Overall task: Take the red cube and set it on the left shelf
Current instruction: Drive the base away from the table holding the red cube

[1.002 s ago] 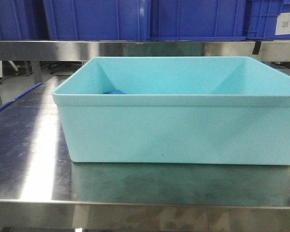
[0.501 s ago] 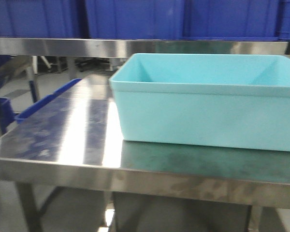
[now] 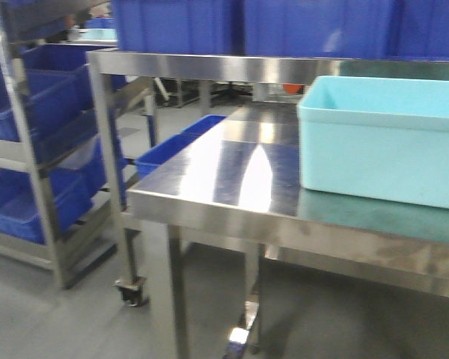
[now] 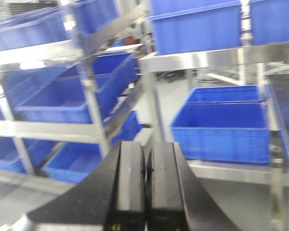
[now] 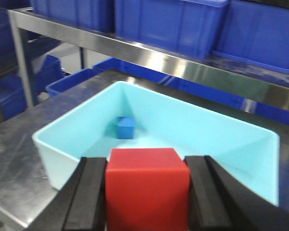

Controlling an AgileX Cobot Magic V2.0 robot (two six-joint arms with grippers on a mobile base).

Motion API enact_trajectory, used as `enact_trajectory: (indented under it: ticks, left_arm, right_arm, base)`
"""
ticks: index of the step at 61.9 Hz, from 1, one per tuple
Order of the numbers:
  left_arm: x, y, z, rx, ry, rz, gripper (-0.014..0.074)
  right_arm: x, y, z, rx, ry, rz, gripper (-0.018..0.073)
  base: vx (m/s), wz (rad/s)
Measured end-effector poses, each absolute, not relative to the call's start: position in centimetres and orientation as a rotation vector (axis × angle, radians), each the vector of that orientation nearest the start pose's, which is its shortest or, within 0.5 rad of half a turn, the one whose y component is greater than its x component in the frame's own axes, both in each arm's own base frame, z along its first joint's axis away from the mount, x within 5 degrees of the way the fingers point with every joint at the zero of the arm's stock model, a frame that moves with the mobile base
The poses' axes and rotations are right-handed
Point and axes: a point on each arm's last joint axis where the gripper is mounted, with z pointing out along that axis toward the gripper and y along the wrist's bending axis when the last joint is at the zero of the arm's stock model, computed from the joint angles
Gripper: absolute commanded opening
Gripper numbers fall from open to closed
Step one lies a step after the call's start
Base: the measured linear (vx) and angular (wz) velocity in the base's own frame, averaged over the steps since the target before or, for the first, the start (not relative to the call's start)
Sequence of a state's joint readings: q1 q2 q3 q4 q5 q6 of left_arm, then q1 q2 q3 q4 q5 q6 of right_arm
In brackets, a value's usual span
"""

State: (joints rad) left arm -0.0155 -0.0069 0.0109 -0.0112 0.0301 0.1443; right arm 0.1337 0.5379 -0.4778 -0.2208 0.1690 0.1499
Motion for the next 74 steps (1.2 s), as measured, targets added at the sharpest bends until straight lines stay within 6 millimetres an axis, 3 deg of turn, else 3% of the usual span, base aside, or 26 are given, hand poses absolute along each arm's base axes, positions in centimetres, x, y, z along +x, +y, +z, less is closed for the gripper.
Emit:
enact_trajectory:
  ticks: [74]
  left_arm:
    - [5.63,-0.09,20.72,0.113,1.514,0.094,0.0106]
  right_arm:
    - [11.68,1.23,31.7,-0.145,1.703,0.017,0.0059]
  base:
    - [-0.13,0.52]
